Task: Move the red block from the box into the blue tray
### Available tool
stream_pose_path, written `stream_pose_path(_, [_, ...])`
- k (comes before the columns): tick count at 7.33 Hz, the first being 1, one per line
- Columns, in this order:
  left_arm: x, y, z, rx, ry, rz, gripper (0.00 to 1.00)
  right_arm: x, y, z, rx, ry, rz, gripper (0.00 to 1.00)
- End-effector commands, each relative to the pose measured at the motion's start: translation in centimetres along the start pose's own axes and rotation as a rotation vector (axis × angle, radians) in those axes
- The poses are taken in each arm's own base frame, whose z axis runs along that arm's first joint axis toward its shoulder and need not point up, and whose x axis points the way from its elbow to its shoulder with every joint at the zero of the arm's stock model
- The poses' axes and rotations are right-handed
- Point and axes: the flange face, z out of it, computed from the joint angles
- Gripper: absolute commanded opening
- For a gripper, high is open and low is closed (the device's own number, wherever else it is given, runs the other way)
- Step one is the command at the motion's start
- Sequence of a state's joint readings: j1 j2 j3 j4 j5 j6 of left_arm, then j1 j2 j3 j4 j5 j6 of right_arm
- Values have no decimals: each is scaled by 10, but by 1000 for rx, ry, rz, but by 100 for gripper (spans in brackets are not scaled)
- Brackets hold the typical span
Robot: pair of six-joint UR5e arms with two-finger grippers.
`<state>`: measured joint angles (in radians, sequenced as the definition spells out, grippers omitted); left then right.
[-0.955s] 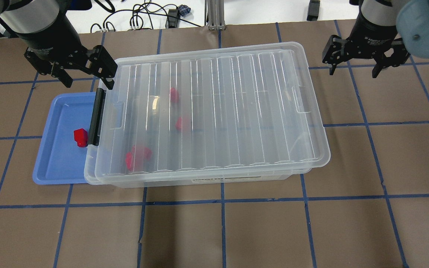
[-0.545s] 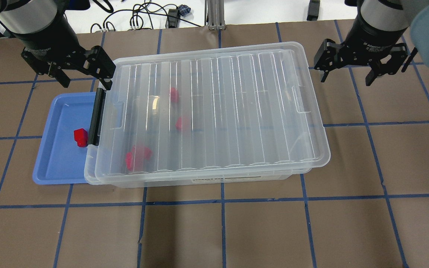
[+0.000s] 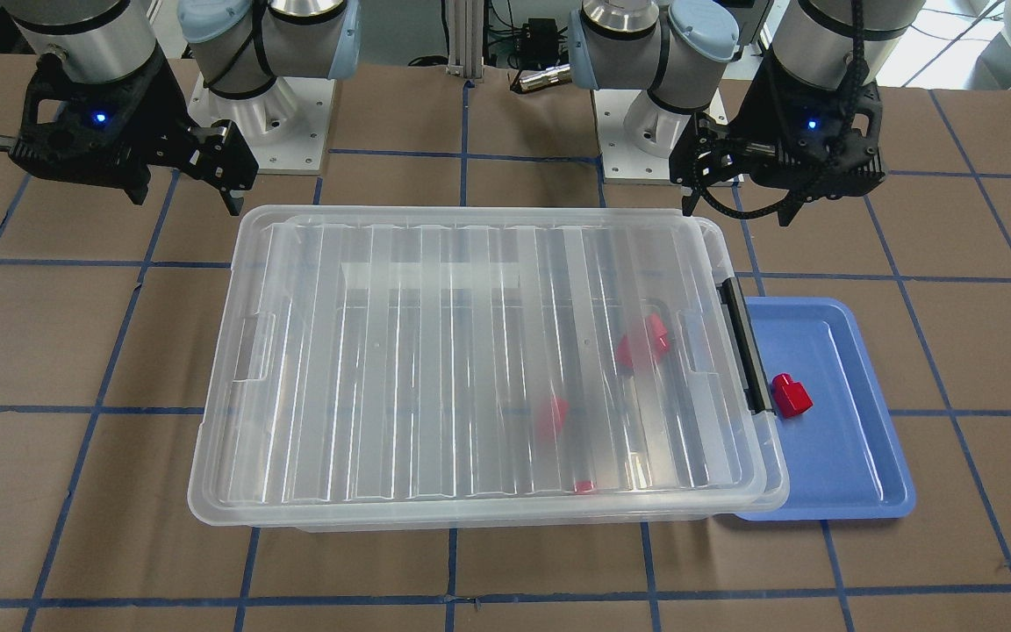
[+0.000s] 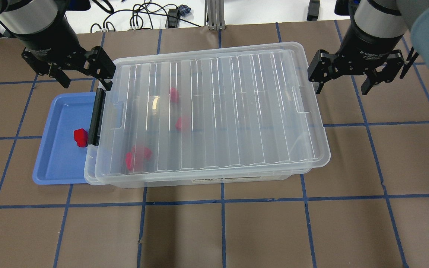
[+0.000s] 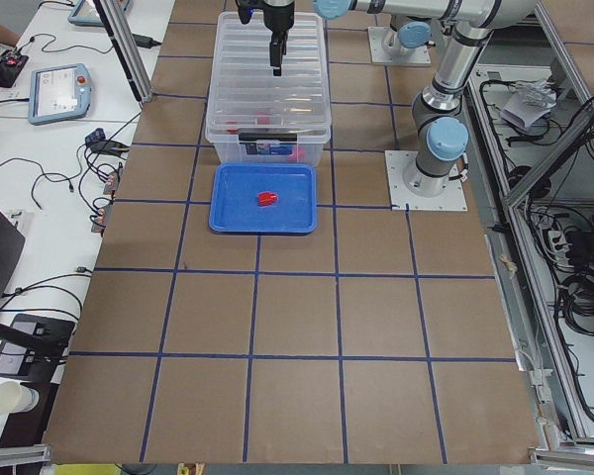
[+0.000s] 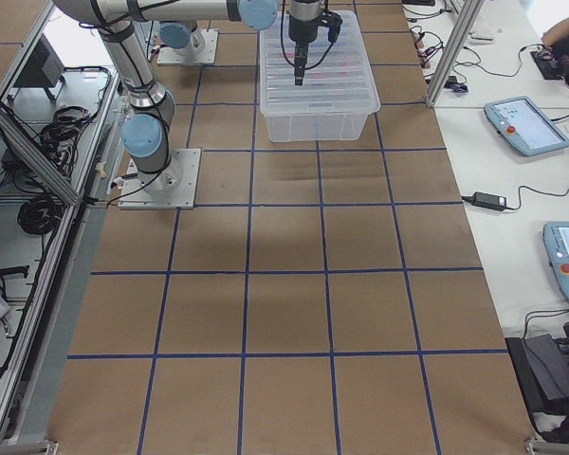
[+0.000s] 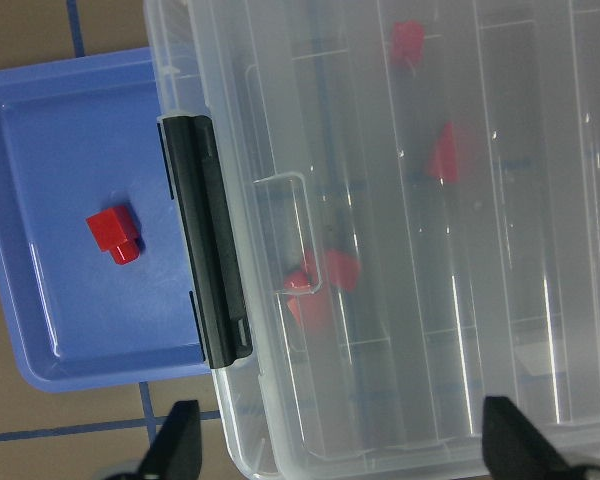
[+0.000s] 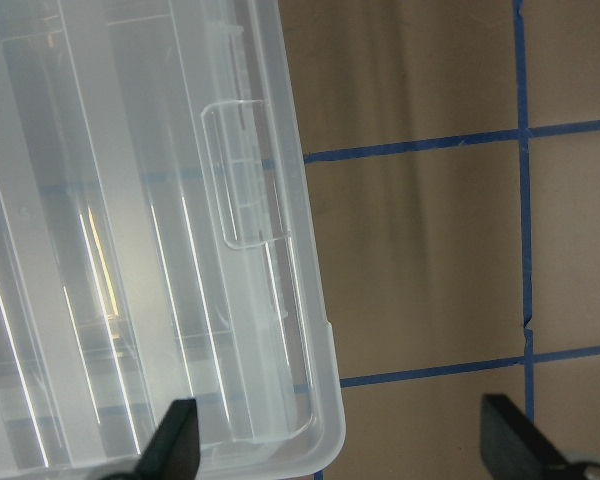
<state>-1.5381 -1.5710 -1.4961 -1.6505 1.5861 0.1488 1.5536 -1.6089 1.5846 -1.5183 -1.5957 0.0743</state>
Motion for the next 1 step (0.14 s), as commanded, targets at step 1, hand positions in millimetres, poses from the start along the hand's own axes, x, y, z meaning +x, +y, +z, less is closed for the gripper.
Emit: stream_pose_path(1, [0,0,1,-2,0,1,100,2,1,-2,-1,-4,0,100])
